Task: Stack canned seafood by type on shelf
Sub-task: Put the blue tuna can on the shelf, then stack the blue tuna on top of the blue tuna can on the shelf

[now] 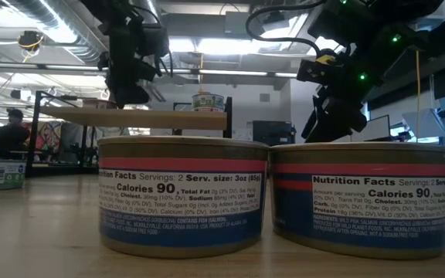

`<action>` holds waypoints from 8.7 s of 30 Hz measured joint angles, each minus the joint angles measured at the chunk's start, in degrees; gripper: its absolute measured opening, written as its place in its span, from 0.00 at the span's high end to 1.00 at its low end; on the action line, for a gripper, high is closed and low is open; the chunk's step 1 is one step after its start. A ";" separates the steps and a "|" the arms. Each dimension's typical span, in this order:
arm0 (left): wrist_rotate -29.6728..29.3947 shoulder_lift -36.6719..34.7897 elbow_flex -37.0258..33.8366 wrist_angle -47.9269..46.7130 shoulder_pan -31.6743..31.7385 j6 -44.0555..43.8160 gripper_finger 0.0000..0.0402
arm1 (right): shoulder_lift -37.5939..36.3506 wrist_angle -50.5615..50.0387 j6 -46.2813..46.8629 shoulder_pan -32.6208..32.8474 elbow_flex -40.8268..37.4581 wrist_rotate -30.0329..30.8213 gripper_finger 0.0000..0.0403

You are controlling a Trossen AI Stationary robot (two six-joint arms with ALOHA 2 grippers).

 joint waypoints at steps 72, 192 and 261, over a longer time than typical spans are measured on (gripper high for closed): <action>28.73 21.22 -5.01 57.61 -62.55 -19.48 0.50 | 1.95 14.00 13.76 27.26 0.00 -7.96 0.16; 37.28 26.03 -16.65 74.99 -47.38 -5.83 0.99 | 4.59 6.05 11.94 19.87 0.61 1.70 0.59; 36.99 26.10 -16.94 76.15 -47.29 -4.94 0.99 | 23.17 28.53 -50.22 19.42 0.52 9.58 0.19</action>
